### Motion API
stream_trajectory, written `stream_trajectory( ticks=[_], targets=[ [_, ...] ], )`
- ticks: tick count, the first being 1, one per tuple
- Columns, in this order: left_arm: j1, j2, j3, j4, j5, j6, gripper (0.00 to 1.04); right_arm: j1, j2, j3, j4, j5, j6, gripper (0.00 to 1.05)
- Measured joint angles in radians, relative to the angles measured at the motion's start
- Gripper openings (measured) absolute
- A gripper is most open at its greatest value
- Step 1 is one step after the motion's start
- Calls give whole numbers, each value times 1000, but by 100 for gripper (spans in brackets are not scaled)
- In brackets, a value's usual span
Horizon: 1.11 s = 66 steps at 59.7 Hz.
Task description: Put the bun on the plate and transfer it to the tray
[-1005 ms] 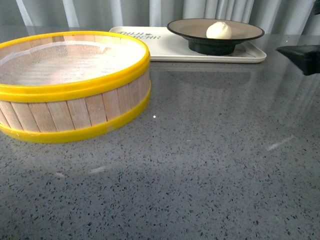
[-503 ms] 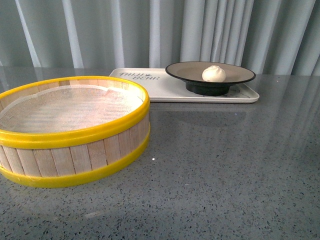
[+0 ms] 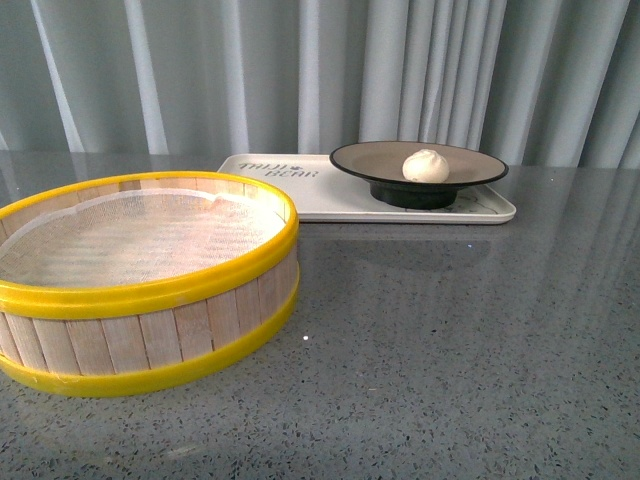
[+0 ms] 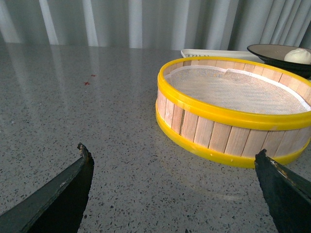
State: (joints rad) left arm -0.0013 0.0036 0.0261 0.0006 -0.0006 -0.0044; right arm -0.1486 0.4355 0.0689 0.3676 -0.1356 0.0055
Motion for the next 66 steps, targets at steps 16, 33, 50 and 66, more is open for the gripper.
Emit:
stream_trajectory(
  ticks=[16,33,50,66],
  targets=[
    [0,0,0,0,0,0,98,138,-99,-32,-74,127,-3,2],
    [0,0,0,0,0,0,98,145,-178,-64,-108,135,-3,2],
    [0,0,0,0,0,0,98,145,-246,-64,-176,135,-3,2],
    [0,0,0,0,0,0,98,146,-431,-63,-362,135,-3,2]
  ],
)
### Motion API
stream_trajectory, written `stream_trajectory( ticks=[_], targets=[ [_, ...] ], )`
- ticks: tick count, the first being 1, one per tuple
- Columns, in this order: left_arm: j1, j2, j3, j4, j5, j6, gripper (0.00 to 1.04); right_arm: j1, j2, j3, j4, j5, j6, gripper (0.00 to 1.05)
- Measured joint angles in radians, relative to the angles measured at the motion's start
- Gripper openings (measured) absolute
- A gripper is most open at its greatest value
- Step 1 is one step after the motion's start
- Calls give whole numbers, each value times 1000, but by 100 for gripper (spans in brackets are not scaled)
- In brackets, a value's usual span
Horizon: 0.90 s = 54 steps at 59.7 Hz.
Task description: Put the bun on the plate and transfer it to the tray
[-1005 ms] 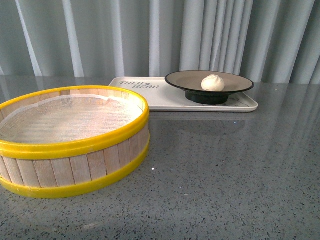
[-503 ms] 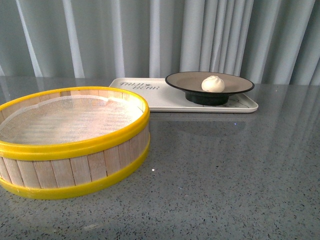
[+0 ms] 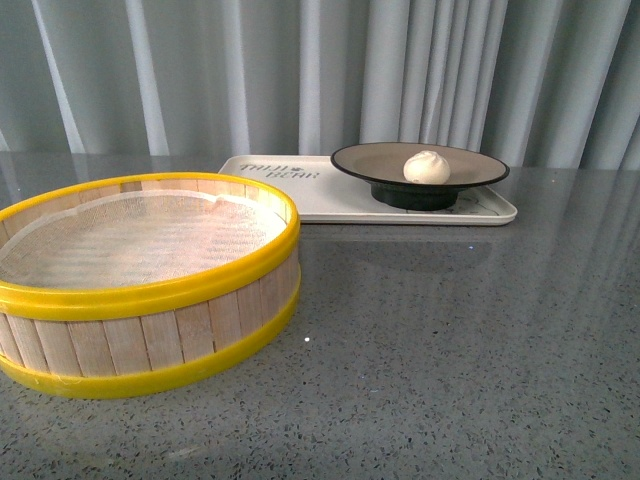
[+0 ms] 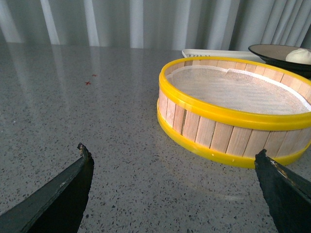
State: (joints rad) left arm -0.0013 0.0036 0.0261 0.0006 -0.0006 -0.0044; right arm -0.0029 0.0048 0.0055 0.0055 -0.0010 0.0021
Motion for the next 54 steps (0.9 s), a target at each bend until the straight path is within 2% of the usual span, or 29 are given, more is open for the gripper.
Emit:
stream_trajectory(
  ticks=[20,24,30,38,54],
  targets=[
    [0,0,0,0,0,0,98,0,-1,0,-5,0,-1,3],
    [0,0,0,0,0,0,98,0,-1,0,-5,0,-1,13],
    [0,0,0,0,0,0,98,0,-1,0,-5,0,-1,34],
    [0,0,0,0,0,0,98,0,-1,0,-5,0,-1,58],
    [0,0,0,0,0,0,98,0,-1,0,-5,0,0,98]
  ],
)
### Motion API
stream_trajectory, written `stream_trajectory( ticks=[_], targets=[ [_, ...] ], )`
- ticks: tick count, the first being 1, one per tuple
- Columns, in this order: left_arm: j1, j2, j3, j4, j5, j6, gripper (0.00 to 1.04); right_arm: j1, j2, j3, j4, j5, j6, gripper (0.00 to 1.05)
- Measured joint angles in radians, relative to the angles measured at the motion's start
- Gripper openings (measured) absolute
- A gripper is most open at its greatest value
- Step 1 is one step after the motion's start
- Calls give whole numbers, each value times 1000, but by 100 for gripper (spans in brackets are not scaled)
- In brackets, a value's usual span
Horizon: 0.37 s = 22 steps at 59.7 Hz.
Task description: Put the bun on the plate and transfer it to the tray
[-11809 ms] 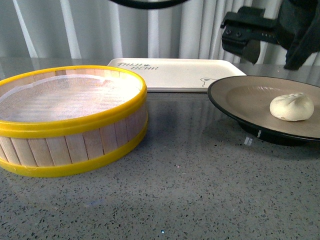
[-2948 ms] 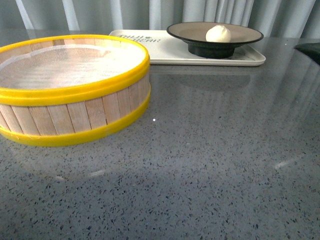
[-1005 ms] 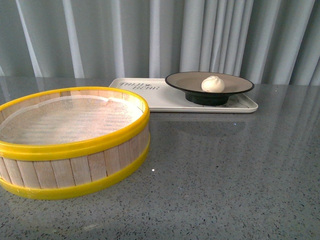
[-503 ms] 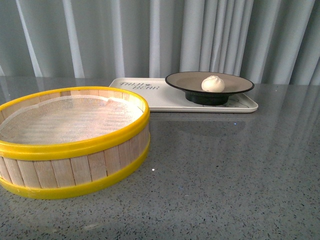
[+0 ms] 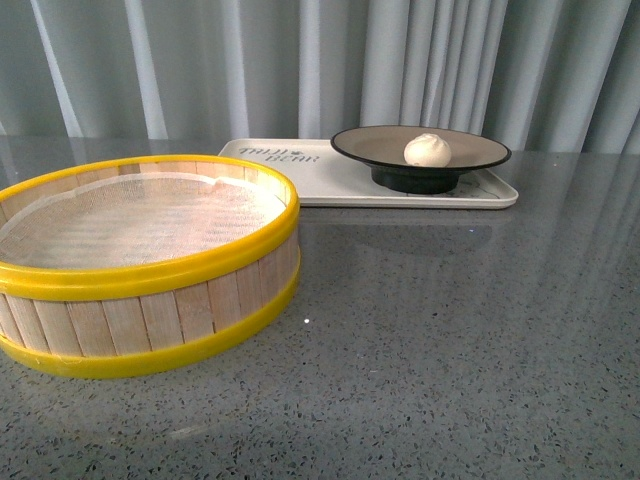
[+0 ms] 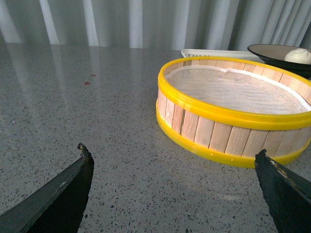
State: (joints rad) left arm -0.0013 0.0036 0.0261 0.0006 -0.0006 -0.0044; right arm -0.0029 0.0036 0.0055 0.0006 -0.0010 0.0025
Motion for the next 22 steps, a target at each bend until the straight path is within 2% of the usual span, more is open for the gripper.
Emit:
stream_trajectory(
  ticks=[4,22],
  targets=[
    [0,0,0,0,0,0,98,0,0,0,0,0,-1,95],
    [0,0,0,0,0,0,98,0,0,0,0,0,0,96]
  ],
)
